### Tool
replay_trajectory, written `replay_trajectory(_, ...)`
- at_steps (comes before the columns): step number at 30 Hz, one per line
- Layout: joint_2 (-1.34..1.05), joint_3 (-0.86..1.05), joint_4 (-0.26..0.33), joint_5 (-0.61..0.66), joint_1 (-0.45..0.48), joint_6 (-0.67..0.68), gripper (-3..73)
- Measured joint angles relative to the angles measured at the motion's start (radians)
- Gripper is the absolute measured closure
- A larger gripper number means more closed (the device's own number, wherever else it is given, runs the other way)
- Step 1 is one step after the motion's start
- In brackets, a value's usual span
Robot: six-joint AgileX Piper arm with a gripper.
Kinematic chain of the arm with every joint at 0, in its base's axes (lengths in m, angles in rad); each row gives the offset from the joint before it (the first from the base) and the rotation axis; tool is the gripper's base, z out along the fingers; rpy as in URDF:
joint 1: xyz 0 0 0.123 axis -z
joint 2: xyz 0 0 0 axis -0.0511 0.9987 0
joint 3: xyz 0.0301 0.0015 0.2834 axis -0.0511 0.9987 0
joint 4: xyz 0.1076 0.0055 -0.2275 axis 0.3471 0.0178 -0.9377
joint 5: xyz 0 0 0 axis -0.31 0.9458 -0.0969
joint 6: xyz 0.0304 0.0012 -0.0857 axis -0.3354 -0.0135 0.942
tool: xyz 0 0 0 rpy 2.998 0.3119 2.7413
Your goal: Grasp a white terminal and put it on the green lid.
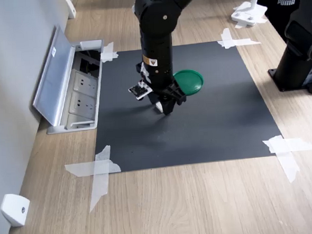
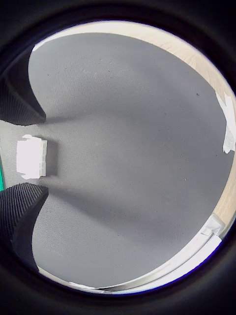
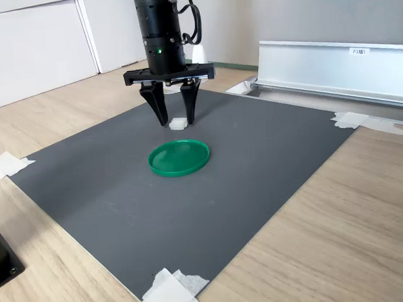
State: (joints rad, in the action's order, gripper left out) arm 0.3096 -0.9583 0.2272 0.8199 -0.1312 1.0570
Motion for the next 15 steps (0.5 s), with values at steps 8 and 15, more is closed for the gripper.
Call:
replay_trajectory(8, 0.001, 0.0, -0.003, -0.004, 0.0, -0.006, 19.9)
replay_trajectory(15, 0.02, 0.0, -0.004, -0.005, 0.0, -0.007, 20.0)
